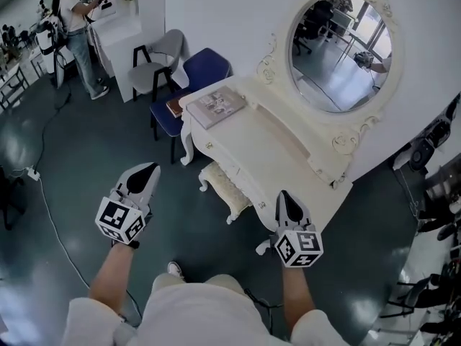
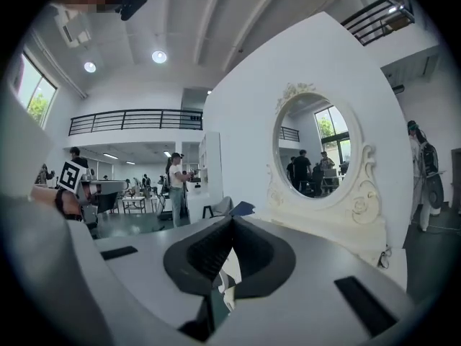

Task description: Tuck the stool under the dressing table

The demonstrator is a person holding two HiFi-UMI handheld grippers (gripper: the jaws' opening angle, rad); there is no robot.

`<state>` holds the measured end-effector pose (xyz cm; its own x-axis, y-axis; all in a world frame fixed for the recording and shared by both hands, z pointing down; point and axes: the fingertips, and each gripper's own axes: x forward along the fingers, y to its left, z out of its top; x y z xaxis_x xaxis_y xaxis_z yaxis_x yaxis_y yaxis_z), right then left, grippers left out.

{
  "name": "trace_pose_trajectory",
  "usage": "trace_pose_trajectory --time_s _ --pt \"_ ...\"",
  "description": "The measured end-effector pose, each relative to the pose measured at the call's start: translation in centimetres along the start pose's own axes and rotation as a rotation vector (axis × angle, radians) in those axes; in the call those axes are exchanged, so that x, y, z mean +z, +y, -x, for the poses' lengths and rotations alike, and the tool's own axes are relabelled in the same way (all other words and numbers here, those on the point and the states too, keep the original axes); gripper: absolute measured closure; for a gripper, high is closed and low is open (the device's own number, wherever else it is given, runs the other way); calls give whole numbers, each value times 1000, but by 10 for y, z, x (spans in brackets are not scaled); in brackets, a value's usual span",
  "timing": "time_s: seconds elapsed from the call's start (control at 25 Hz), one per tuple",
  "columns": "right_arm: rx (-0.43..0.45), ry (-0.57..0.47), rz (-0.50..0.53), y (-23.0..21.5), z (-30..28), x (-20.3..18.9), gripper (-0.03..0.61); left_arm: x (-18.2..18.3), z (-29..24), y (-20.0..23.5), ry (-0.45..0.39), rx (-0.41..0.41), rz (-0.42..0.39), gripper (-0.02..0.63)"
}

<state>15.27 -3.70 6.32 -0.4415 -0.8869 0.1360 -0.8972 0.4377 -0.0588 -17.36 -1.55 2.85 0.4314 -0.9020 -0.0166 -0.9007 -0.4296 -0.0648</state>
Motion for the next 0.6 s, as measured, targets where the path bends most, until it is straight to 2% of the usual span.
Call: trace_pose_trajectory --time_s 0.24,0.36,0.6 --pt "-7 -106 11 -21 32 56 578 64 28 -1 -102 47 -47 598" --pt "-13 -147 27 -32 50 78 578 91 45 0 -162 75 -46 598" --pt "-35 -201 41 -45 80 104 578 119 76 -6 -219 133 -98 598"
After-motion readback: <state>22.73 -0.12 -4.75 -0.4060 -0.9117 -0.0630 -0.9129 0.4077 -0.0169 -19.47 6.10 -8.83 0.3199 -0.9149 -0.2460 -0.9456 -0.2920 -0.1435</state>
